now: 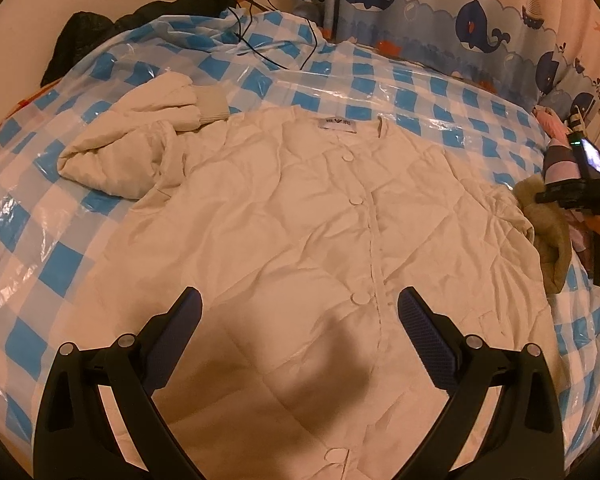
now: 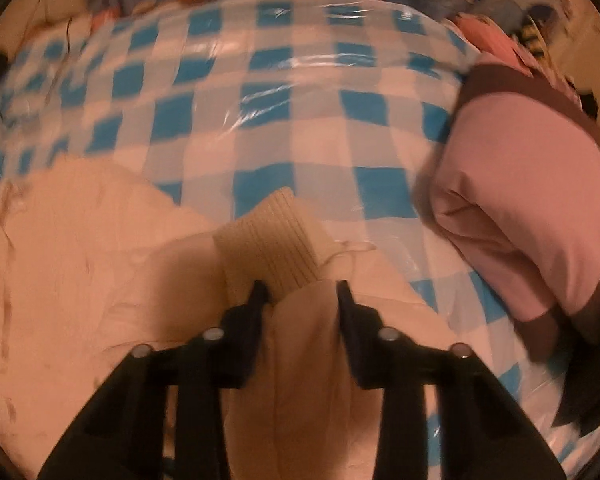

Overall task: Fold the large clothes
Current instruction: 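Reach the right gripper to the ribbed sleeve cuff and grasp it, then lift the cuff with the right gripper and lay the sleeve across the jacket body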

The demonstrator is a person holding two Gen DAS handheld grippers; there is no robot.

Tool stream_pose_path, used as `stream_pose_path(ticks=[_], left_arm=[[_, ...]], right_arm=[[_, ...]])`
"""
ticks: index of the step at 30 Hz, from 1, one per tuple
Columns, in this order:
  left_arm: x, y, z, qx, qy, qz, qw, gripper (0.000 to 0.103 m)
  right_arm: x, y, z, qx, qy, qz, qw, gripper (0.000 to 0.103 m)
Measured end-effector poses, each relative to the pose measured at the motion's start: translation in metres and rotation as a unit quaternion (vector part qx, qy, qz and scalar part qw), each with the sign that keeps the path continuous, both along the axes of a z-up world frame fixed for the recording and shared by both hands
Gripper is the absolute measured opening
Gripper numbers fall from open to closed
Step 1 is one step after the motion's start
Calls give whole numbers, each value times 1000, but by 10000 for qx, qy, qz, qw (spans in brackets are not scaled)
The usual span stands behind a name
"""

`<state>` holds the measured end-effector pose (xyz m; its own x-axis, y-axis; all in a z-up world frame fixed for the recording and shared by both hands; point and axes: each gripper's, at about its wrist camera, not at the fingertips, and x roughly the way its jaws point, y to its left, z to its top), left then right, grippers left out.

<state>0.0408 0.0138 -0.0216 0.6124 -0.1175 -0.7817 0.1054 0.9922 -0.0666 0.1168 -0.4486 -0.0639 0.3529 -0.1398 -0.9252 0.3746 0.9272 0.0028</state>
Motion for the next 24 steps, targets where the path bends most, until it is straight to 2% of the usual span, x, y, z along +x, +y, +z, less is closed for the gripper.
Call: stream_pose_path(ticks=[6, 10, 12, 14, 15, 16, 17, 19, 22, 24], left_arm=[[-4, -2, 2, 39, -48, -59, 10000, 94], [-4, 1, 3, -44, -39, -35, 10000, 94], [-5, 0, 2, -36, -19, -54, 10000, 94], [-5, -1, 2, -12, -15, -76, 10000, 94], [-5, -2, 2, -6, -15, -83, 10000, 94], [-6, -2, 2, -19, -12, -90, 10000, 94], [-6, -3, 2, -33, -3, -100, 9999, 94], [-7, -4, 1, -55, 25, -128, 9999, 94], [-10, -8, 0, -24, 30, -202, 9998, 94], [-12, -9, 0, 11, 16, -237, 9997, 94]], right_arm=[[-33, -20, 51, 287, -867, -312, 9953, 28], [-78, -49, 95, 572, -1937, -644, 9773, 28], [-103, -61, 121, 655, -2641, -700, 9597, 28], [-143, -77, 148, 832, -3544, -925, 9268, 28], [-162, -86, 151, 890, -3837, -1123, 9123, 28], [-174, -94, 148, 907, -3950, -1339, 9043, 28], [-189, -106, 138, 937, -3971, -1657, 8978, 28], [-210, -133, 103, 1166, -3652, -2343, 8934, 30], [-240, -168, 36, 1799, -2753, -3381, 8818, 39], [-263, -173, 14, 1966, -2594, -3743, 8683, 51]])
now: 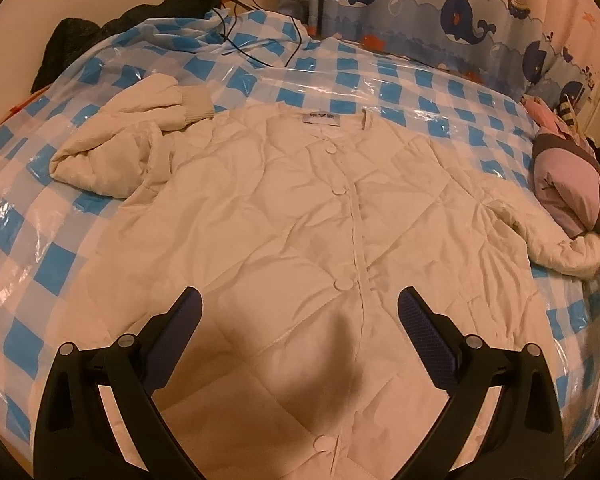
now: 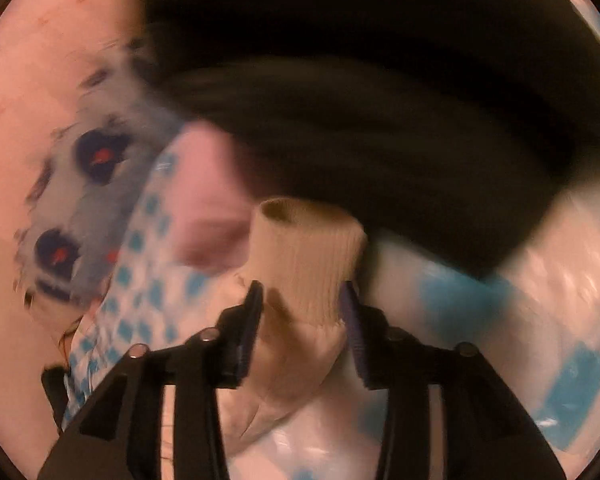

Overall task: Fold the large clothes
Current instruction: 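Lift the cuff with the right gripper and lay the sleeve across the jacket body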

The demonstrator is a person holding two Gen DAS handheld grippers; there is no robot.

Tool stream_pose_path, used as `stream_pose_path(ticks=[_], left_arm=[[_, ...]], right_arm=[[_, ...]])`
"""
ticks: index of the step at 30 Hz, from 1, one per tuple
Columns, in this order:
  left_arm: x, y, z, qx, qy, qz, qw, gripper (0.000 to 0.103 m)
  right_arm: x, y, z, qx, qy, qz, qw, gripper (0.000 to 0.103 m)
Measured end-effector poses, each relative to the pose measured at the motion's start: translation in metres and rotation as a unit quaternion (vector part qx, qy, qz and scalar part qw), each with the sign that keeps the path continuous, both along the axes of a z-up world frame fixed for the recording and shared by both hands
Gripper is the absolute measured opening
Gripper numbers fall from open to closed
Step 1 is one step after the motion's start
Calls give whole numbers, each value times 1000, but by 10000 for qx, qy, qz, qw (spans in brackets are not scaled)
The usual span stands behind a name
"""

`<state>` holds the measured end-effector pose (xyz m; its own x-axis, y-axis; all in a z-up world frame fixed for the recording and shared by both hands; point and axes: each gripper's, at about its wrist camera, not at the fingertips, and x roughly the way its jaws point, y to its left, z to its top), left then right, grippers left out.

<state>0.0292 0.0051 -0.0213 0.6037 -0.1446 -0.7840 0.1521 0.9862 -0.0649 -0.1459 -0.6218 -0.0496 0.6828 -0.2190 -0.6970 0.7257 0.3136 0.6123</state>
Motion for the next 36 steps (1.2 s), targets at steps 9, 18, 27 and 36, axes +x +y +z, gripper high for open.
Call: stream_pose_path(ticks=[9, 18, 27, 36], left_arm=[[3, 0, -7, -53, 168, 23, 9998, 94], [3, -7, -10, 39, 161, -57, 9998, 94], [8, -3, -17, 125, 243, -4, 9996, 94], [7, 2, -20, 222, 242, -5, 9995, 94]], right_arm=[[22, 30, 8, 242, -435, 632, 9968, 94], [80, 27, 11, -224, -196, 1066, 9939, 23], [79, 54, 119, -2691, -1023, 1592, 9443, 24], [58, 11, -34, -503, 745, 712, 9934, 59]])
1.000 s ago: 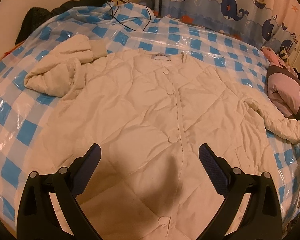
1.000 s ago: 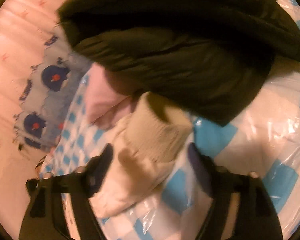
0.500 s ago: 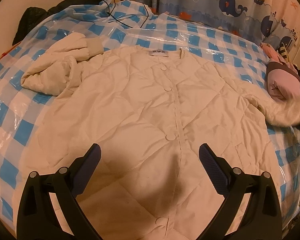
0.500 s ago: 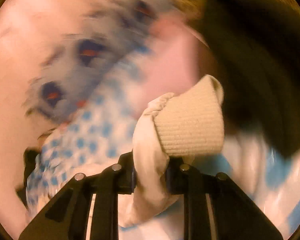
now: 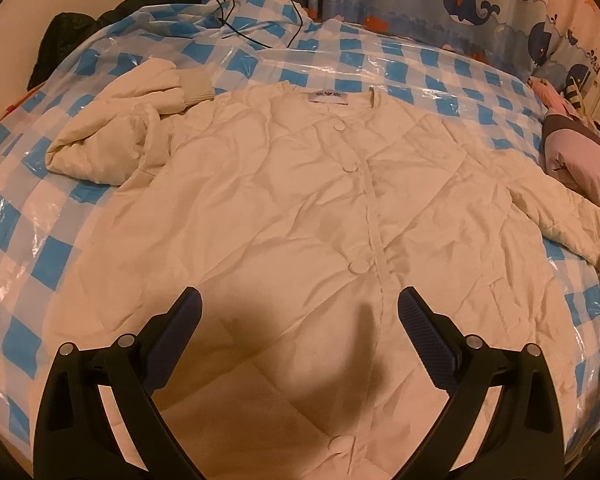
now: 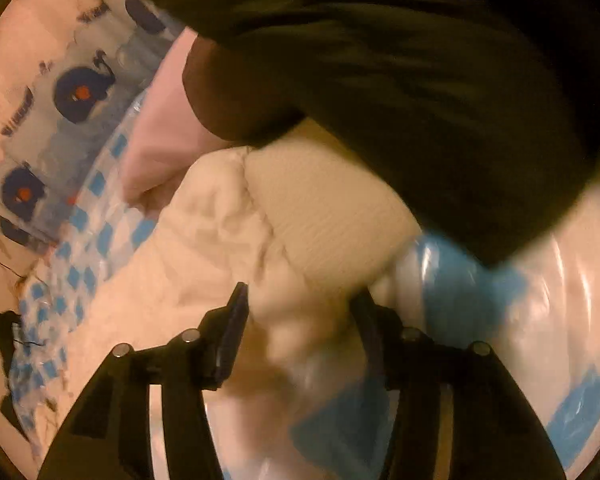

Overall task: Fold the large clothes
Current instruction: 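Lift the cuff with the right gripper and lay the sleeve across the jacket body, then move the left gripper to the other sleeve cuff and grasp it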

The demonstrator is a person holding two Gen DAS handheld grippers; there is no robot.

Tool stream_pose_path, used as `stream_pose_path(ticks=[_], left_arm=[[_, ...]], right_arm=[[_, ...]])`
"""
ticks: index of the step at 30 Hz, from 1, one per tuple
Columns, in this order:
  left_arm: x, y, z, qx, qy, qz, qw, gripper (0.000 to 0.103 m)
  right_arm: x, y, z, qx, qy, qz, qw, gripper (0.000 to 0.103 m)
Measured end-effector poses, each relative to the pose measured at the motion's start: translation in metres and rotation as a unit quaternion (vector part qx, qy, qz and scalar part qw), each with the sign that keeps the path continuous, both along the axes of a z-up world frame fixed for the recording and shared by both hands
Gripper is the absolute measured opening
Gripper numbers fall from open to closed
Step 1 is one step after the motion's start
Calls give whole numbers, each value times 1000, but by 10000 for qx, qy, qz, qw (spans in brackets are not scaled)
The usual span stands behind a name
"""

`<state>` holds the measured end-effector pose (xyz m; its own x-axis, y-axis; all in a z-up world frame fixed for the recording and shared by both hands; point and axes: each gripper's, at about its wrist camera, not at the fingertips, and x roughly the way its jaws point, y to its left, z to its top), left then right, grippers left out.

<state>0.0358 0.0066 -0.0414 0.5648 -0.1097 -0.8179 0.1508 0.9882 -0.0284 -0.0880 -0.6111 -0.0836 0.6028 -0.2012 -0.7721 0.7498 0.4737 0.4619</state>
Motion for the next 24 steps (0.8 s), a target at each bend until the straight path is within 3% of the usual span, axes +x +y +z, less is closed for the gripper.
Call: stream_pose_path(ticks=[2, 6, 9, 11, 15, 20, 23, 24], left_arm=[[-1, 4, 2, -28, -5, 31, 10000, 94], [-2, 14, 7, -73, -76, 91, 9999, 94], [-4, 21, 9, -63, -121, 124, 9998, 94], [-6, 29, 12, -62, -184, 162, 9997, 94], [-8, 48, 26, -135, -436, 237, 9987, 94], [-1, 92, 63, -430, -1063, 284, 9930, 94], [26, 111, 89, -38, -1417, 141, 9898, 94], [43, 116, 98, 271, -1563, 87, 9873, 95]], right_arm=[[-19, 11, 8, 5, -239, -227, 9995, 68], [-51, 56, 38, -225, -881, -444, 9949, 70], [-35, 113, 66, -503, -1182, 249, 9914, 77], [-2, 164, 76, -432, -1326, 1049, 9847, 80], [72, 276, 78, -227, -1407, 2528, 9570, 82], [133, 389, 57, 244, -1400, 3694, 9184, 83], [144, 437, 27, 203, -1164, 4376, 8914, 84], [143, 442, 15, 213, -974, 4429, 8910, 84]])
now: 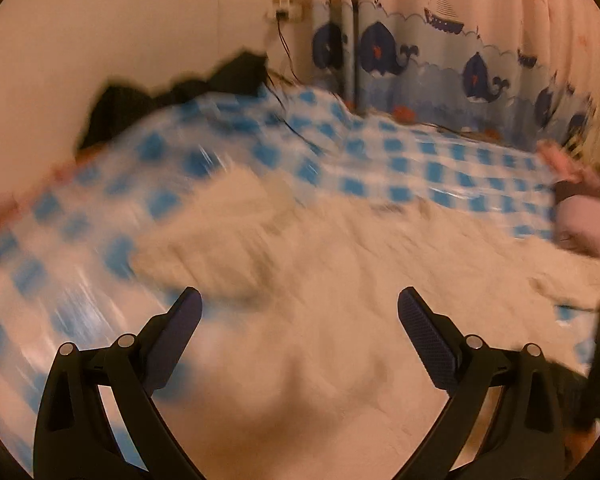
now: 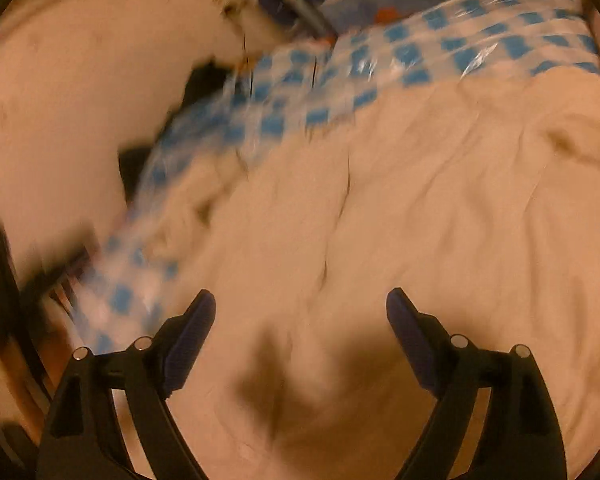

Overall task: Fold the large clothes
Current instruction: 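Move the left gripper to the other sleeve cuff and grasp it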

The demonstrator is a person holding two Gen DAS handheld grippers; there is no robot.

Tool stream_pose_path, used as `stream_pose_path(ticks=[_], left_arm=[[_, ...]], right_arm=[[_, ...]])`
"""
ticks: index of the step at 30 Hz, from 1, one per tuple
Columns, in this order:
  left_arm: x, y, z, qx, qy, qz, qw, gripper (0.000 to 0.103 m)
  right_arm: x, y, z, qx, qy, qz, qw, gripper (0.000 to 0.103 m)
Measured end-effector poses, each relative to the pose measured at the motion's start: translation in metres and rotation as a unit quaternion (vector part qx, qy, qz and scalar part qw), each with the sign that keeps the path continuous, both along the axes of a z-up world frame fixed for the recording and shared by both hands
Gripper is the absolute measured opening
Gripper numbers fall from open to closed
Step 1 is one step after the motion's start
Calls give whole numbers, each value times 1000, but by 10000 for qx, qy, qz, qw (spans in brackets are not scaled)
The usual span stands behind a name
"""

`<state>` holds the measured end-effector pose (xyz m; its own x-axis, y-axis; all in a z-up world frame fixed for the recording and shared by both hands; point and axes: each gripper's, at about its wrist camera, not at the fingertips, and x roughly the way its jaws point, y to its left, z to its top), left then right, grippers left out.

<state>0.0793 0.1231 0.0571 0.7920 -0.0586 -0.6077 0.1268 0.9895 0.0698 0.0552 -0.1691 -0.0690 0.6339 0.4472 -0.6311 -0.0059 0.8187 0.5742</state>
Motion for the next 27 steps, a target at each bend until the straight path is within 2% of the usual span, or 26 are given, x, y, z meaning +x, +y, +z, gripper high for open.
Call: stream_pose_path(ticks=[2, 4, 5, 8, 10, 13, 16, 18, 21, 22, 23, 25, 26, 27], left_arm=[[42, 2, 7, 430, 148, -290, 9985, 95], [85, 0, 4, 968, 391, -417, 9937, 95], [106, -3, -1, 1300, 505, -470, 9891, 95], [154, -14, -20, 1929, 821, -639, 9757, 95], [187, -23, -38, 2325, 1034, -660, 9648, 95], [221, -32, -62, 2261, 1472, -736, 9601, 95], [241, -36, -89, 2386, 1718, -713, 9531, 94], [248, -38, -105, 2319, 1949, -771, 9499, 94], [257, -32, -127, 2620, 2027, -541, 9420, 92], [260, -26, -130, 2613, 2004, -408, 9433, 87], [263, -20, -129, 2460, 2032, -284, 9473, 72], [266, -1, -120, 1760, 2053, -115, 9627, 47], [266, 6, -116, 1576, 2059, -41, 9658, 22], [266, 12, -110, 1389, 2053, 23, 9688, 12]], right_arm=[[-6, -3, -24, 314, 389, 37, 9987, 85], [-4, -6, -28, 381, 432, -24, 9983, 86], [-2, -6, -26, 428, 403, -20, 9983, 89], [-3, -8, -28, 517, 384, -18, 9979, 92], [-19, -8, -33, 584, 393, -40, 9975, 93], [-18, -8, -31, 657, 414, -69, 9970, 95], [-16, -7, -31, 625, 421, -61, 9971, 96], [-14, -6, -31, 577, 425, -58, 9974, 96], [-13, -5, -32, 538, 436, -50, 9976, 96], [-13, -5, -32, 537, 437, -49, 9976, 96], [-12, -5, -32, 535, 439, -48, 9976, 96], [-12, -5, -33, 528, 442, -50, 9976, 96], [-11, -4, -34, 520, 443, -50, 9977, 96], [-11, -4, -34, 503, 442, -51, 9977, 96]])
